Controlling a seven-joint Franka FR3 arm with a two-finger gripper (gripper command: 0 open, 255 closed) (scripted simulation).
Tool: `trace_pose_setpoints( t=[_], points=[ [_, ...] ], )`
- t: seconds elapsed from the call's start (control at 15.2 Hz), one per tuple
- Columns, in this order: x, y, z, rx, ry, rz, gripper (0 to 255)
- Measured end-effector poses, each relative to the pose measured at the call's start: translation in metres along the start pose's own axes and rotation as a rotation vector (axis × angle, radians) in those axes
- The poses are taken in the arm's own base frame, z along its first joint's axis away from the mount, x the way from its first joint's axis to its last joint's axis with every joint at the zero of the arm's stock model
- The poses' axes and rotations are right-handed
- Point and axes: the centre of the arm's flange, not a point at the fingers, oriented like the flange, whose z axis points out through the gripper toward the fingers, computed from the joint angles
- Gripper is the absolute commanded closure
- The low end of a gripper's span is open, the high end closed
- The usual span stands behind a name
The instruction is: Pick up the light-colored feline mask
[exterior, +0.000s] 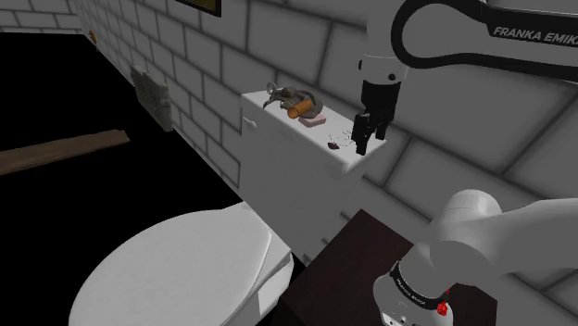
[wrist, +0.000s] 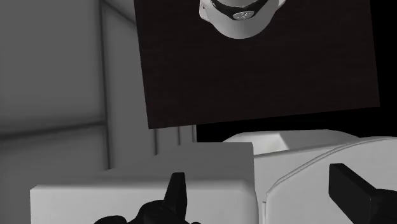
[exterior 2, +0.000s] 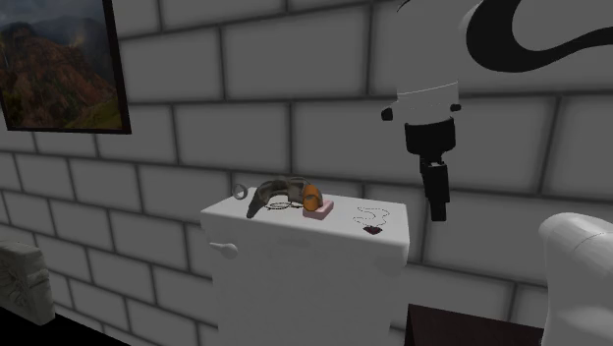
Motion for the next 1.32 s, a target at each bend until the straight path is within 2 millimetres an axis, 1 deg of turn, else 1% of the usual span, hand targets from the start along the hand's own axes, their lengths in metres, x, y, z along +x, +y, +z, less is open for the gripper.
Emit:
trace_pose_setpoints(
  t=[0.07, 0.13, 0.26, 0.33, 0.53, 0.73, 1.06, 1.12, 1.25, 1.32],
  points=[
    [0.000, 0.000, 0.000, 0.000, 0.000, 0.000, 0],
    [0.004, -0.006, -0.003, -0.024, 0.002, 0.013, 0],
    [0.019, -0.022, -0.009, -0.103, 0.007, 0.062, 0],
    [0.030, -0.033, -0.014, -0.150, 0.012, 0.090, 0],
    [0.070, -0.065, -0.023, -0.294, 0.022, 0.177, 0],
    [0.110, -0.092, -0.030, -0.441, 0.034, 0.265, 0],
    [0.178, -0.139, -0.033, -0.683, 0.056, 0.411, 0],
    [0.192, -0.144, -0.033, -0.730, 0.060, 0.441, 0],
    [0.221, -0.160, -0.032, -0.826, 0.071, 0.501, 0],
    [0.239, -0.165, -0.029, -0.874, 0.075, 0.531, 0]
  ],
)
